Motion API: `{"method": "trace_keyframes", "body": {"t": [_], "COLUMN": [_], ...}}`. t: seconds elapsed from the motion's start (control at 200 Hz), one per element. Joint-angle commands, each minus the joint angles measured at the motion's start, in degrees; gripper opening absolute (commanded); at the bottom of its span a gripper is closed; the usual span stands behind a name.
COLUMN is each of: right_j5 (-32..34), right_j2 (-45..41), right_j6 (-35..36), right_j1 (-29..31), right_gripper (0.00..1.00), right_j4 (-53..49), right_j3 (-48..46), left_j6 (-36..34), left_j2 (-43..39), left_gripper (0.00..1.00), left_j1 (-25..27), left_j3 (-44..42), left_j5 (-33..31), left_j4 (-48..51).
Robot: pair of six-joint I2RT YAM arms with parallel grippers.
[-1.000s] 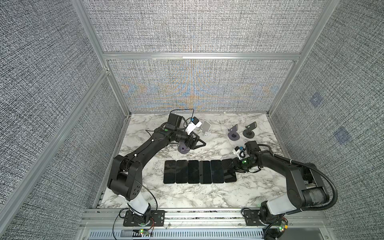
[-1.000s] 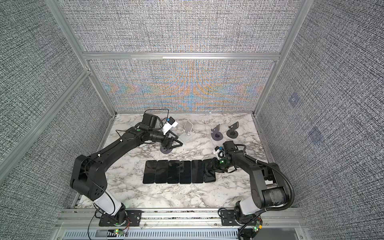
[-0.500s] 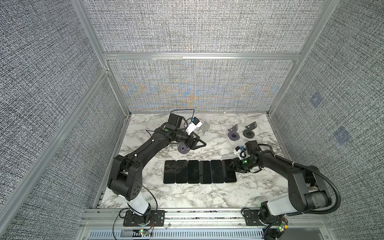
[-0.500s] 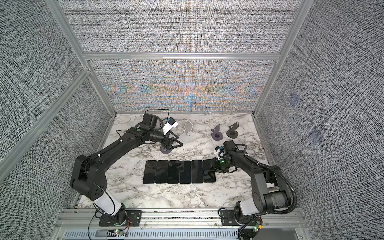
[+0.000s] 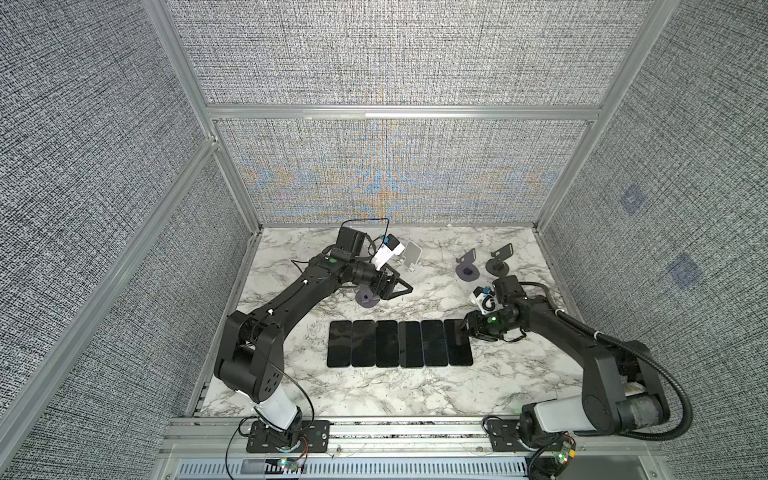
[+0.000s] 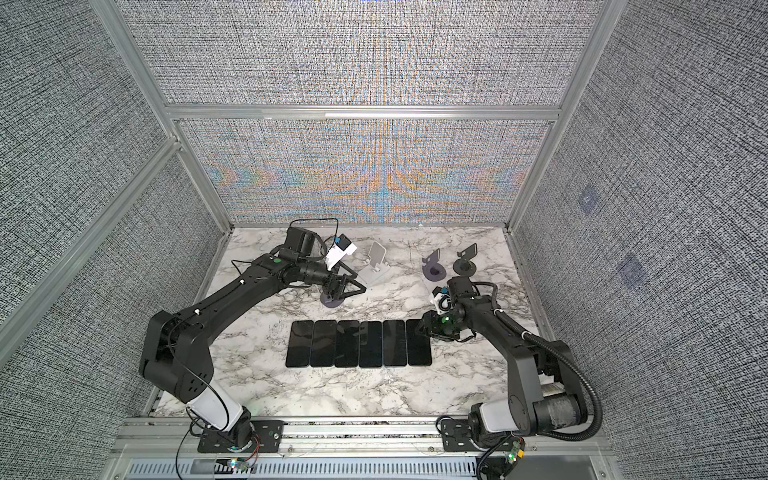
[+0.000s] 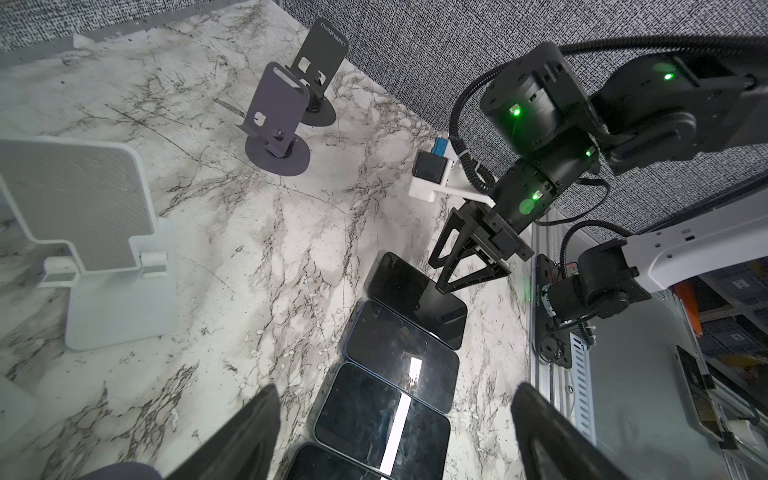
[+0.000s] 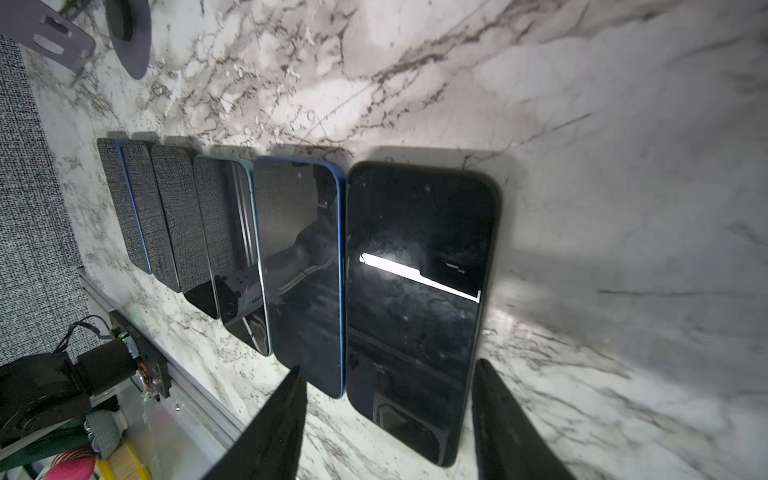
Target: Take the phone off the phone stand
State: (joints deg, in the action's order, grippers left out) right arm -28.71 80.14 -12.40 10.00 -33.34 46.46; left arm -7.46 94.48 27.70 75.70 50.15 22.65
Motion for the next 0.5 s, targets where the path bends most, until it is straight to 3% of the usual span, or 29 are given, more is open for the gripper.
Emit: {"method": "trace_keyframes", "body": {"t": [0.0, 0.165, 0.255, 0.275, 0.3, 0.32, 0.355, 0.38, 0.495], "right_j5": [3.7, 10.8, 13.8, 14.5, 15.3, 16.1, 17.2, 18.0, 20.3], "right_j2": [-3.2, -10.5, -13.5, -13.9, -14.4, -14.7, -14.9, -14.9, -13.6], "right_j6": [1.7, 4.3, 5.4, 5.7, 6.1, 6.5, 7.4, 7.9, 9.9], "right_j1": [0.2, 0.2, 0.2, 0.2, 0.2, 0.1, 0.2, 0.2, -0.5], "right_gripper": [0.54, 0.55, 0.62, 0.68, 0.71, 0.8, 0.84, 0.98, 0.99], "right_j4": [-4.4, -6.2, -6.4, -6.3, -6.0, -5.7, -5.2, -4.9, -2.1], "right_j3": [2.4, 5.4, 7.2, 7.5, 7.7, 7.9, 8.0, 8.1, 7.3], "left_j6": [-0.4, -1.9, -2.6, -2.7, -2.3, -1.5, -0.4, 0.0, 1.1], "left_j2": [-1.4, -4.4, -8.6, -9.9, -10.9, -12.0, -14.1, -15.8, -23.2], "left_gripper": [0.88, 0.93, 0.97, 0.98, 0.99, 0.99, 0.99, 0.99, 0.99], "left_j1": [0.1, 0.1, 0.0, 0.0, 0.0, 0.0, 0.0, 0.0, -0.4], "left_j3": [-0.1, 2.2, 2.9, 2.9, 3.0, 2.8, 2.2, 1.5, -4.8], "left_j5": [-1.5, -8.6, -16.6, -18.6, -22.6, -25.6, -31.0, -34.9, -57.9], "left_j4": [-0.5, 4.3, 6.2, 6.4, 6.7, 6.8, 6.8, 6.5, 3.7]}}
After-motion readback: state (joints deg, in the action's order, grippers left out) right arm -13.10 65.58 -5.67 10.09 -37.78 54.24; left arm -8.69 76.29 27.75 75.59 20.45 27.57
